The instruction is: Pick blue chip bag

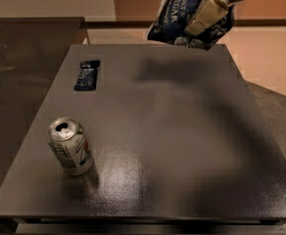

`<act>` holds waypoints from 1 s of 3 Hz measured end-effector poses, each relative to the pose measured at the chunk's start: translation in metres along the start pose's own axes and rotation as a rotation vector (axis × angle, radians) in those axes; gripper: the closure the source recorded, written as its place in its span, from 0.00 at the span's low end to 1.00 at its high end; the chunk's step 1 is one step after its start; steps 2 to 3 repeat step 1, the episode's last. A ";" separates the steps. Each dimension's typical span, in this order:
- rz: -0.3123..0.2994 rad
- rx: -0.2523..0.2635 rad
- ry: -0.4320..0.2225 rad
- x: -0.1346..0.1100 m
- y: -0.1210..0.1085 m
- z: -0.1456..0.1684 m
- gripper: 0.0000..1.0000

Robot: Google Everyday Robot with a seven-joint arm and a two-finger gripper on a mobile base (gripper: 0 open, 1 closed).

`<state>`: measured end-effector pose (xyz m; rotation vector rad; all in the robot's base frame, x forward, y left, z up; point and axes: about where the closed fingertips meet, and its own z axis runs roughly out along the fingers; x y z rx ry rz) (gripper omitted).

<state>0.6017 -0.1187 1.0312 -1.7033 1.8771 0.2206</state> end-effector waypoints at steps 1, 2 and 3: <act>-0.003 0.001 -0.002 -0.001 0.000 -0.001 1.00; -0.003 0.001 -0.002 -0.001 0.000 -0.001 1.00; -0.003 0.001 -0.002 -0.001 0.000 -0.001 1.00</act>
Offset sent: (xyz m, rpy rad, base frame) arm 0.0000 0.0000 0.0000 0.0000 0.0000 0.0000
